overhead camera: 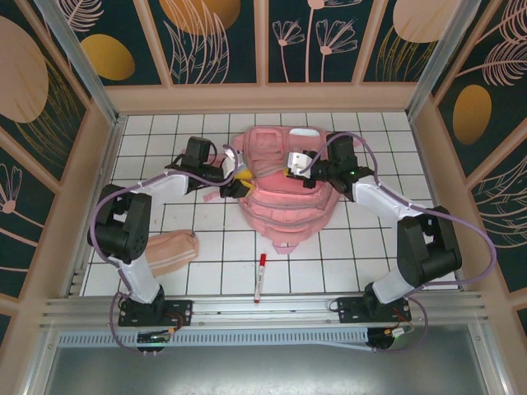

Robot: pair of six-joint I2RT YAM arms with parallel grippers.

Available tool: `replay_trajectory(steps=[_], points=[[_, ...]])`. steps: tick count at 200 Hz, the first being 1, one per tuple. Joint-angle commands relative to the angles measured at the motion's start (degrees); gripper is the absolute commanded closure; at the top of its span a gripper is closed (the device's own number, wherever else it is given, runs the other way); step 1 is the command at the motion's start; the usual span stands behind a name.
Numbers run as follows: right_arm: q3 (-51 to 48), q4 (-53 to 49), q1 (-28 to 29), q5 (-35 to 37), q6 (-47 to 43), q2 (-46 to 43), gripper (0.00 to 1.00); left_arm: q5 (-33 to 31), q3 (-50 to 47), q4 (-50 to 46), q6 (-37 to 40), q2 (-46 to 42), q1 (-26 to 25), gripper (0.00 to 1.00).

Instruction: Pack the student bag

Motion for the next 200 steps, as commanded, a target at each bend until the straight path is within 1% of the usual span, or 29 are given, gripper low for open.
replay_trajectory(steps=[1, 13, 21, 33, 43, 44, 57, 66, 74, 86, 104, 135, 157, 166, 174, 183, 200], points=[[3.02, 1.00, 0.55, -2.99, -0.44, -0.96, 1.00, 0.31, 1.98, 0.57, -2.11, 1.72, -1.00, 0.53], [2.89, 0.67, 0.62, -2.83, -0.76, -1.07, 1.00, 1.22, 1.40, 1.67, -3.41, 1.73, -1.27, 0.55], [2.88, 0.31, 0.59, -2.54, -1.20, -1.15, 1.00, 1.48, 0.83, 1.96, -3.37, 1.64, -1.36, 0.60], [2.70, 0.00, 0.63, -2.15, -1.78, -1.41, 1.00, 1.16, 0.08, 2.18, -2.97, 1.30, -1.42, 0.78], [2.51, -0.45, 0.61, -1.94, -2.22, -1.60, 1.00, -0.11, -0.38, 2.14, -2.35, 0.98, -1.37, 0.99], [2.56, -0.49, 0.62, -1.89, -2.26, -1.60, 1.00, -0.26, -0.39, 2.12, -2.24, 1.00, -1.37, 1.00], [2.35, -1.05, 0.62, -1.70, -2.96, -2.00, 1.00, -2.90, -0.27, 1.16, -0.84, 0.84, -1.29, 1.00], [2.16, -1.68, 0.55, -1.59, -3.87, -2.44, 1.00, -5.95, 0.28, 1.55, -2.29, 1.08, -1.09, 1.00], [1.74, -1.97, 0.55, -1.59, -4.45, -2.97, 1.00, -8.72, 1.37, 1.57, -4.13, 1.74, -0.46, 1.00], [0.80, -2.29, 0.47, -1.59, -5.73, -3.81, 1.00, -11.10, 3.44, 1.90, -7.51, 3.24, 1.16, 1.00], [-0.63, -2.37, 0.50, -1.83, -6.80, -4.89, 1.00, -16.04, 5.38, 6.41, -16.41, 5.44, 3.81, 1.00], [-2.19, -1.18, 1.24, -1.86, -6.73, -5.59, 1.00, -26.82, 11.18, 3.46, -22.30, 9.97, 4.09, 1.00], [-3.11, 1.42, 1.87, -1.61, -5.31, -5.32, 1.00, -29.73, 13.48, 1.92, -26.86, 12.39, 4.13, 1.00], [-3.28, 2.32, 1.94, -1.54, -4.88, -5.08, 1.00, -31.04, 13.10, 2.33, -28.40, 12.53, 4.09, 0.92], [-3.78, 3.25, 1.95, -1.18, -4.84, -4.95, 1.00, -32.34, 12.50, 2.65, -29.29, 12.24, 4.09, 0.88], [-4.28, 4.92, 1.94, -0.46, -4.24, -4.86, 1.00, -33.53, 11.68, 3.08, -29.58, 11.41, 4.15, 0.81], [-5.48, 10.05, 1.93, 3.82, -0.72, -3.96, 1.00, -34.43, 10.98, 2.35, -30.73, 8.75, 4.10, 0.71]])
